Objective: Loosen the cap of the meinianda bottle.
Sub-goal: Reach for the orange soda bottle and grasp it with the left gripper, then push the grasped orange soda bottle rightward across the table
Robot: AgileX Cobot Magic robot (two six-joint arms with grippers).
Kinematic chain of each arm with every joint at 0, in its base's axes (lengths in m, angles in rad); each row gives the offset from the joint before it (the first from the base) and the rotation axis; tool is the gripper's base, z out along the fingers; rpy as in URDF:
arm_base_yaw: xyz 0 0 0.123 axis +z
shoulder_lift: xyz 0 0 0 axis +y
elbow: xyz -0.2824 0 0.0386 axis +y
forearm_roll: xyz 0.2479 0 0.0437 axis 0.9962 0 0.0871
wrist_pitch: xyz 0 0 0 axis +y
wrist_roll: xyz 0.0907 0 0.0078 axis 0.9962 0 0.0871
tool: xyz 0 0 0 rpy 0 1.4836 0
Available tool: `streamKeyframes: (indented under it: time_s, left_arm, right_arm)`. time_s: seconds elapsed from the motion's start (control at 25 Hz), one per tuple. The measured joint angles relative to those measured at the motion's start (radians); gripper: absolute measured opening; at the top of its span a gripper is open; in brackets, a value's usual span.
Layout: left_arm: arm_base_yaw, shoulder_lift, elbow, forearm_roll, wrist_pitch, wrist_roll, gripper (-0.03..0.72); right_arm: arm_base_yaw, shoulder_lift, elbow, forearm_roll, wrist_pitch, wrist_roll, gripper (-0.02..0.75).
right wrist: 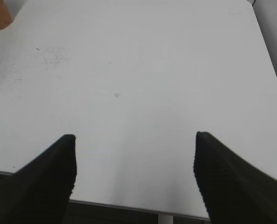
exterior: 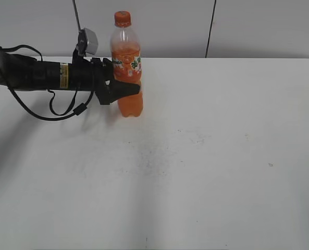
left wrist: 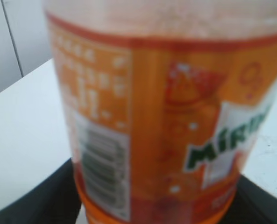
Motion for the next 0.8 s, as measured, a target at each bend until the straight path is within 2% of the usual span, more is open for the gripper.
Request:
streamKeyframes:
  time_s: [0.12,0.32,0.52,0.64,0.8]
  left_arm:
    - [0.000,0.000,-0.001,-0.002,-0.004,-0.001,0.407]
    - [0.000,0.000,-0.001,0.012,-0.025,-0.001,0.403]
    - [-0.009,0.000,-0.002,0.093,-0.093,-0.062,0.403]
    - [-0.060,-0.028,-0.002,0.159,-0.082,-0.100,0.403]
    - [-0.204,-0.091,-0.001,0.208,0.026,-0.111,0.403]
  right_arm:
    - [0.000,0.000,0.000,0.000,0.000,0.000,0.587]
    - [0.000,0.000,0.000,0.000,0.000,0.000,0.587]
    - [0.000,0.000,0.000,0.000,0.000,0.000,0.587]
    - [0.000,0.000,0.000,0.000,0.000,0.000,0.587]
    - [0.000,0.000,0.000,0.000,0.000,0.000,0.587]
